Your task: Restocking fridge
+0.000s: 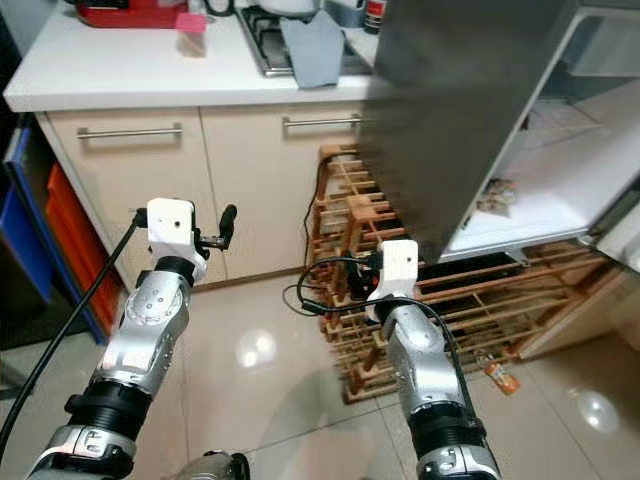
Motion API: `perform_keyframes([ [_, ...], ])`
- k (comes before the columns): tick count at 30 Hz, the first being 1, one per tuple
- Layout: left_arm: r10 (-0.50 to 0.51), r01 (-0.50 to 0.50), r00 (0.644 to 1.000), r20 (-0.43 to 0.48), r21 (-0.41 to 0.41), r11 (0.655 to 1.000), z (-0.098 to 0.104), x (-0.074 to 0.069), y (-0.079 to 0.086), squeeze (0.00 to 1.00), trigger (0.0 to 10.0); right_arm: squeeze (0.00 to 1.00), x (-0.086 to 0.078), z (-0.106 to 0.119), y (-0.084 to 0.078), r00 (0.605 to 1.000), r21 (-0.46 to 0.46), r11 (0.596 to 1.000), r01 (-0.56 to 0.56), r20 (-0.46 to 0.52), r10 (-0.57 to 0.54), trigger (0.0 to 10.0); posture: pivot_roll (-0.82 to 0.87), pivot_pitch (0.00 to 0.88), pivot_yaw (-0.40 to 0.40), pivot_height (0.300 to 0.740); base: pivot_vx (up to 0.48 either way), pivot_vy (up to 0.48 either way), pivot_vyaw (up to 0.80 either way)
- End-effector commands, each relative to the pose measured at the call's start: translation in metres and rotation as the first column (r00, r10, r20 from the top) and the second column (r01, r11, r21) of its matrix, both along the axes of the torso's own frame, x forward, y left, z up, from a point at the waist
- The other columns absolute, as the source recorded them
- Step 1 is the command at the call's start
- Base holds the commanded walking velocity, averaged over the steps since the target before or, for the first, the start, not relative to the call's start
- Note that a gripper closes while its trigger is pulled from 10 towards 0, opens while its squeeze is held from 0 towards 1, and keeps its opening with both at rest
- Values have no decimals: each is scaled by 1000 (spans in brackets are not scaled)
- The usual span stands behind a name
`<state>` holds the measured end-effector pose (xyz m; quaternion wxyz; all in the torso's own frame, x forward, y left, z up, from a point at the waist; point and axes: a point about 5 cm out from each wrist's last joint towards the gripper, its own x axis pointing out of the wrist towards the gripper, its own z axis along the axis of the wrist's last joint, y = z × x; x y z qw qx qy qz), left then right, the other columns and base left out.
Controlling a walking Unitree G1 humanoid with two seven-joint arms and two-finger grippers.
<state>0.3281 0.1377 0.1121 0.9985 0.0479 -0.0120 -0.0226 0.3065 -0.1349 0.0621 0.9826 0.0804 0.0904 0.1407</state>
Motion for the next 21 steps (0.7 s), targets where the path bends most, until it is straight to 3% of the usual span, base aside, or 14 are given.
perform_keyframes([
  [1, 10, -11, 1000, 15, 37, 999, 5, 1, 3, 0, 10000, 0, 5, 8, 8, 999, 11, 999, -32, 35, 32, 10000, 7, 0, -24, 740, 0, 480, 463],
  [6, 23, -26, 999, 39, 82, 996, 10, 2, 5, 0, 10000, 0, 3, 7, 9, 998, 15, 998, -57, 34, 56, 10000, 13, 0, -41, 740, 0, 480, 463],
  [12, 75, -67, 995, -66, 110, 992, -7, 4, 6, 0, 10000, 0, 6, 9, -9, 996, -33, 997, 67, 64, -65, 10000, 4, 0, -41, 740, 0, 0, 231],
  [19, 44, -36, 998, -50, 150, 988, -4, 5, -3, 0, 10000, 0, 11, 26, -12, 985, -13, 996, 86, 152, -83, 10000, -1, 0, -29, 740, 0, 0, 336],
  [21, -8, 13, 999, -35, 158, 987, 1, 7, -9, 0, 10000, 0, 13, 30, -14, 981, -34, 997, 74, 182, -67, 10000, 24, 0, -27, 740, 0, 0, 441],
])
